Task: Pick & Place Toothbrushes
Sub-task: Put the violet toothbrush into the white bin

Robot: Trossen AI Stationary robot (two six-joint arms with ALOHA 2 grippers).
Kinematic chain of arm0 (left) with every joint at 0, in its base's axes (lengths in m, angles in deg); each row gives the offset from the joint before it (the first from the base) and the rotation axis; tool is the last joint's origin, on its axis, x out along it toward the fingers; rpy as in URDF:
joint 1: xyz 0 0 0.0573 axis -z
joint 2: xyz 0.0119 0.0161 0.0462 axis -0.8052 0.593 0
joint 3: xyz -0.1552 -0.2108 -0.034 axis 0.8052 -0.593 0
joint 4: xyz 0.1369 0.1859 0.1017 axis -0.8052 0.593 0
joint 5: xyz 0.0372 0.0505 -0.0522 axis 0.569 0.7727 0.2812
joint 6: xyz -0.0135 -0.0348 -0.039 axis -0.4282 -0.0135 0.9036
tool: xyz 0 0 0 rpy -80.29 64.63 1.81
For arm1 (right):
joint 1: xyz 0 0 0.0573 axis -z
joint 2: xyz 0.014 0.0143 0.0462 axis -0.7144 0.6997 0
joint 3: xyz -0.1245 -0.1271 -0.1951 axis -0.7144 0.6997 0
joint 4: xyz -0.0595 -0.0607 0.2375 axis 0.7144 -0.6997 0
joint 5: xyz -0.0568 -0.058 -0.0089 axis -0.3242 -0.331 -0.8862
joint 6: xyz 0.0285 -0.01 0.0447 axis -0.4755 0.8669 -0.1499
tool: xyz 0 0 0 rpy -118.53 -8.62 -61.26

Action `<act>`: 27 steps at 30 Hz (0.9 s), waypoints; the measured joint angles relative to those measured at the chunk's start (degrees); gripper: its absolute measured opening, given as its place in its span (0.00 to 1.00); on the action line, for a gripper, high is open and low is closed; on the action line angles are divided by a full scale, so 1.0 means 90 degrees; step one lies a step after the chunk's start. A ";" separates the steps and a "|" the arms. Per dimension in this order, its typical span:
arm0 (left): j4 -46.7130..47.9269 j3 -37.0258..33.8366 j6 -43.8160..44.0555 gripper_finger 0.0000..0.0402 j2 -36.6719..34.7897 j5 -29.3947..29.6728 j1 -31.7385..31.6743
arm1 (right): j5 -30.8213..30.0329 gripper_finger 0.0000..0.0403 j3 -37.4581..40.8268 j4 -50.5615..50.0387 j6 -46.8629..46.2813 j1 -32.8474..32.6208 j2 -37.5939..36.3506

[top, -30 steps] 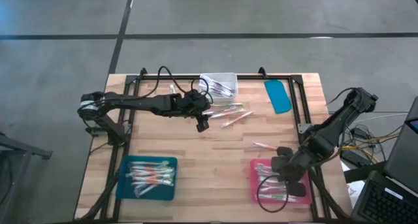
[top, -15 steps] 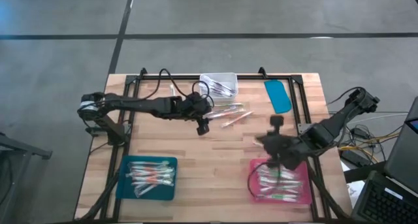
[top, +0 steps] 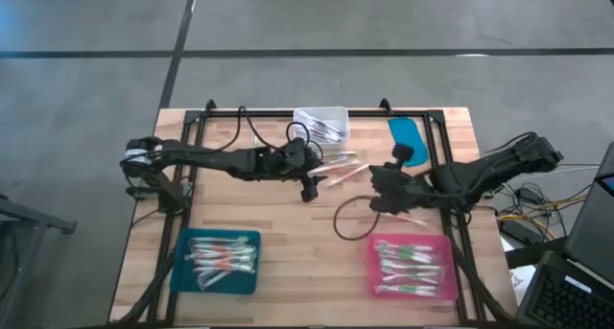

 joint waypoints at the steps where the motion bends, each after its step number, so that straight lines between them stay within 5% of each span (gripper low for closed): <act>1: -0.0016 0.0001 0.0000 0.53 0.0041 -0.0044 -0.0002 | 0.0299 0.02 0.0104 0.0146 0.0104 0.0159 0.0000; 7: 0.0120 0.0121 -0.0117 0.53 0.0314 -0.0310 0.0003 | 0.2265 0.02 0.0860 0.1594 0.1021 0.1083 0.0000; 11: 0.0115 0.0121 -0.0087 0.53 0.0465 -0.0313 0.0001 | 0.3012 0.02 0.1335 0.2564 0.1478 0.1569 -0.0046; 18: 0.0125 0.0152 -0.0030 0.53 0.0775 -0.0322 0.0001 | 0.3720 0.02 0.2066 0.4273 0.1907 0.2179 -0.0482; 27: 0.0068 0.0288 -0.0042 0.53 0.1286 -0.0329 -0.0049 | 0.3772 0.02 0.3004 0.6078 0.2374 0.2426 -0.1070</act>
